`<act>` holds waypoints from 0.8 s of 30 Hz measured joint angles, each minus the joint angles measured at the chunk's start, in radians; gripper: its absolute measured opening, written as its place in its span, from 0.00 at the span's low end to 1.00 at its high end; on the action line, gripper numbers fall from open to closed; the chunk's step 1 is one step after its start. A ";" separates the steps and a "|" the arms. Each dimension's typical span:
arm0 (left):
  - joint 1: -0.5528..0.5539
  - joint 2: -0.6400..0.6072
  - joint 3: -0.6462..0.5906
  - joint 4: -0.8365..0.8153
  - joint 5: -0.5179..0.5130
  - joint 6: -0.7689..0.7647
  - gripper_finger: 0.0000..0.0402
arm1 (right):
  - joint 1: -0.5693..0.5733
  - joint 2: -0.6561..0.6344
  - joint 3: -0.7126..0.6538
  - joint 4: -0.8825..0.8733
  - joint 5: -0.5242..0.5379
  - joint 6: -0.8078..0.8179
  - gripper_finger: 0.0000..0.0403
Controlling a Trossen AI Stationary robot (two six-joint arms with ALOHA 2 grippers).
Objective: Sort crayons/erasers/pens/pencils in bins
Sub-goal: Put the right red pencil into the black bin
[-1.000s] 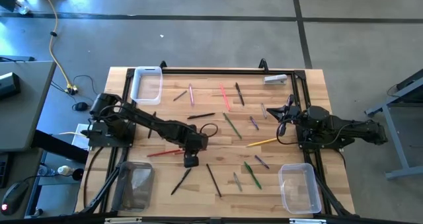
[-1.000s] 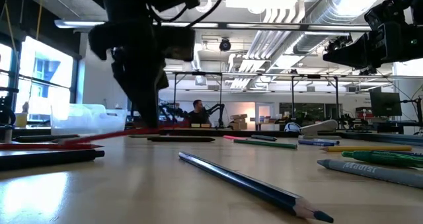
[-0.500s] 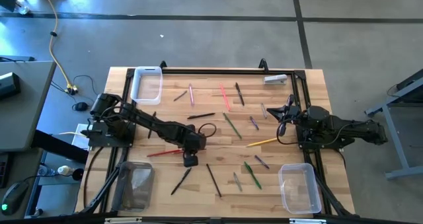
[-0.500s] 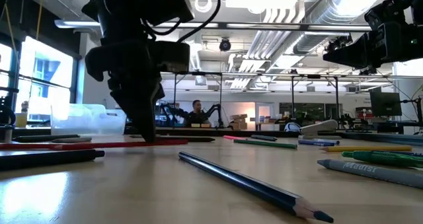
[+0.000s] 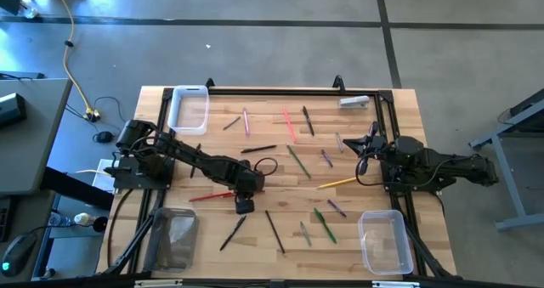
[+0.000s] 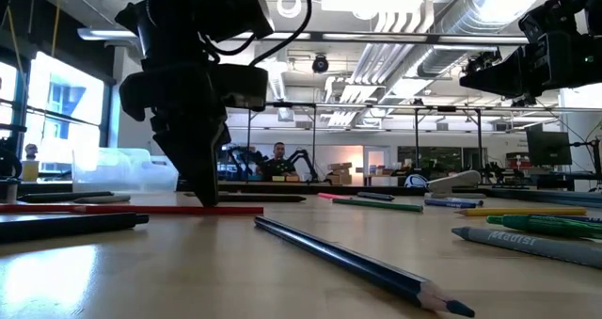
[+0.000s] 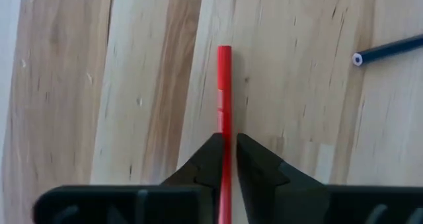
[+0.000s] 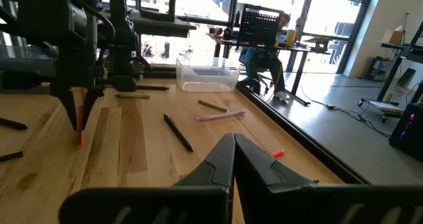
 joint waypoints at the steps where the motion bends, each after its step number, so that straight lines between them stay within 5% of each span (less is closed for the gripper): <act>1: 0.000 0.000 0.010 -0.014 -0.001 -0.003 0.13 | 0.000 0.000 0.000 0.000 0.000 0.000 0.00; 9: 0.001 -0.001 0.008 -0.063 -0.002 -0.016 0.26 | 0.000 0.000 0.000 0.000 0.000 0.000 0.00; 24: 0.001 -0.006 -0.046 -0.035 -0.004 -0.013 0.21 | 0.000 0.000 0.000 0.000 0.000 0.000 0.00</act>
